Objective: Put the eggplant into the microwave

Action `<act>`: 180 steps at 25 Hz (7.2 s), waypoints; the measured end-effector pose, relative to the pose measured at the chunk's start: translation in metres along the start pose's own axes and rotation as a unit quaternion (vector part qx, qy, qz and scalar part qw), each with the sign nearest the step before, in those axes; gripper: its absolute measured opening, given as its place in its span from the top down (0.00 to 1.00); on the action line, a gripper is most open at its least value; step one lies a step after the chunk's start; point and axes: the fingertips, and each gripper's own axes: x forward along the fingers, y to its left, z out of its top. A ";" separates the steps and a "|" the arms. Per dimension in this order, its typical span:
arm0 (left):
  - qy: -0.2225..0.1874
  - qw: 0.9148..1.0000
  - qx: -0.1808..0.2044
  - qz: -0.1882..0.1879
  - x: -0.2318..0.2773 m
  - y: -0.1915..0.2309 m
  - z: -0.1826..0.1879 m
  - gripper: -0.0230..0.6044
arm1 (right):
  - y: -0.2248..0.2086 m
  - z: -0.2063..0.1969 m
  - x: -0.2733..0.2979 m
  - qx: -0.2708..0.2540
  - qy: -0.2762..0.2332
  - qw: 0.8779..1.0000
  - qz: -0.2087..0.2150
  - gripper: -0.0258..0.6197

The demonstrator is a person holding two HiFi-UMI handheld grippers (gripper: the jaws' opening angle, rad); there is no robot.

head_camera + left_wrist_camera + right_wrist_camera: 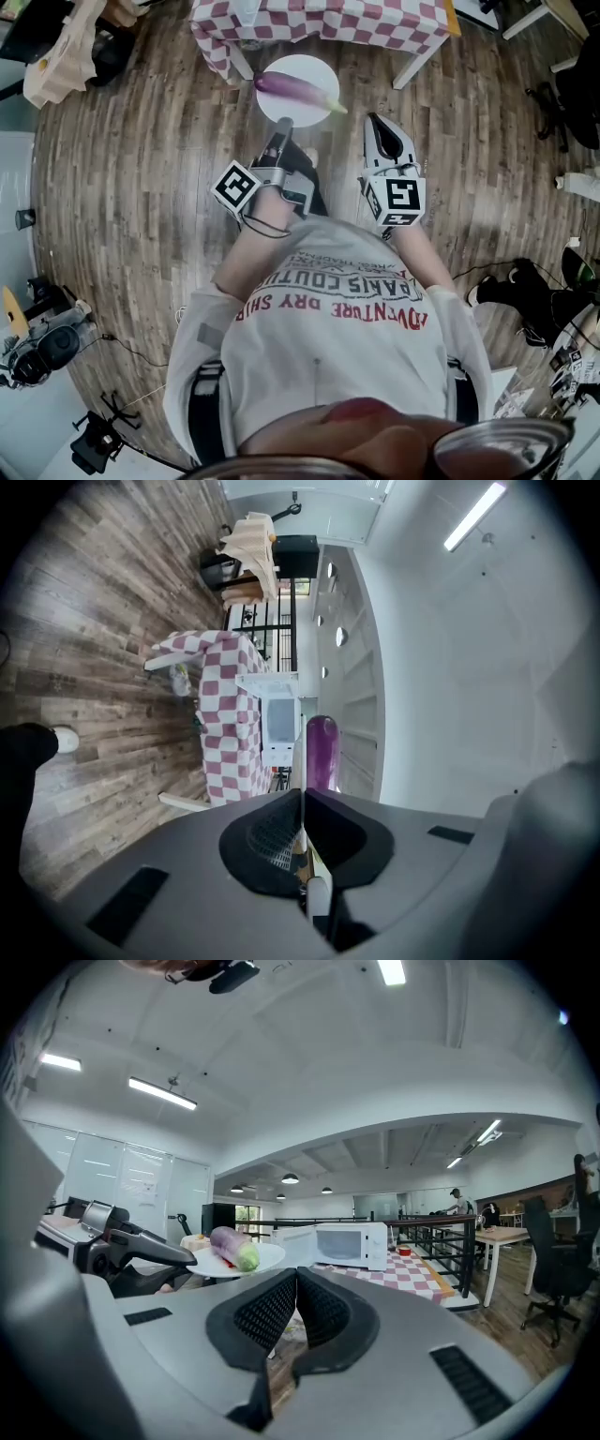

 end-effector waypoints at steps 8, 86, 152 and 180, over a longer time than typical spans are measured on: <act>0.037 0.999 -0.011 0.008 0.130 0.001 0.060 0.91 | -0.049 0.018 0.121 0.000 0.012 0.999 -0.036 0.92; -0.071 0.988 -0.005 0.136 0.671 0.186 0.265 0.91 | -0.286 -0.047 0.676 0.037 0.133 0.983 0.124 0.92; 0.063 0.872 0.454 0.173 0.654 0.106 0.209 0.92 | -0.285 -0.041 0.621 0.020 0.119 0.985 0.120 0.92; 0.059 0.759 0.640 0.105 0.640 0.033 0.179 0.92 | -0.300 0.004 0.594 0.001 0.063 0.997 0.053 0.92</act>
